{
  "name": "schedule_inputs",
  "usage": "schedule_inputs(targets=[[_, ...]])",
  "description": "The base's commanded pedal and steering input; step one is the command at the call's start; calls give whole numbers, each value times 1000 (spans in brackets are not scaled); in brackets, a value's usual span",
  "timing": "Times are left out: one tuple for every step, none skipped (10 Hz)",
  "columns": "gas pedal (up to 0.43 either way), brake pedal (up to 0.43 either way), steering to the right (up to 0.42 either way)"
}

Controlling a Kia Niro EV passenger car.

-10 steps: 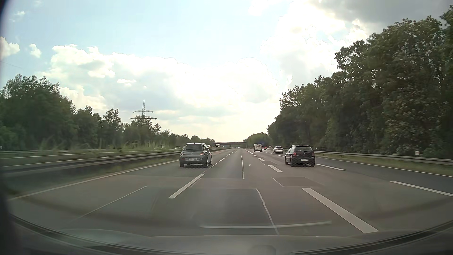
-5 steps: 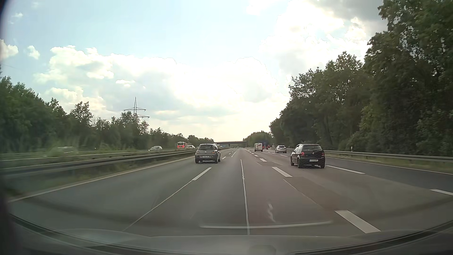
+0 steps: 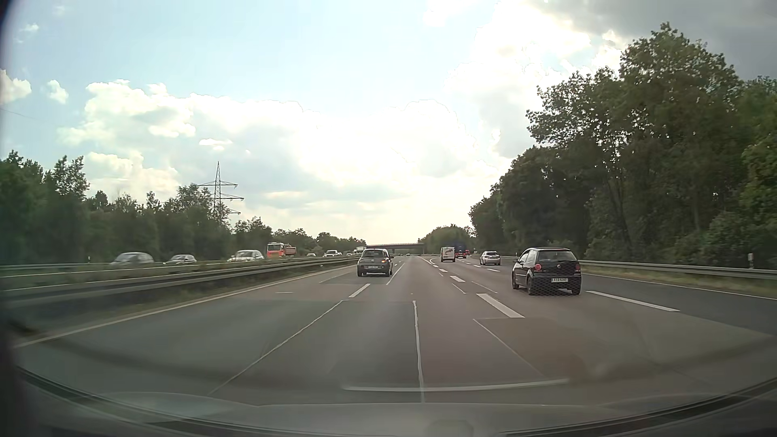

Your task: Follow the waypoints while adhering to traffic rules and regulations

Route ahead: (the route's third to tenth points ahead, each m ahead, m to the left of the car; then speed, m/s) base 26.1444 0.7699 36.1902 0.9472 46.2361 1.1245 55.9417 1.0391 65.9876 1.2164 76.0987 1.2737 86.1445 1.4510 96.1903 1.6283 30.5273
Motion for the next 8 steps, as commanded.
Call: schedule_inputs(targets=[[299,30,-1],[299,30,-1],[299,30,-1],[299,30,-1],[299,30,-1],[299,30,-1],[299,37,-1],[299,30,-1]])
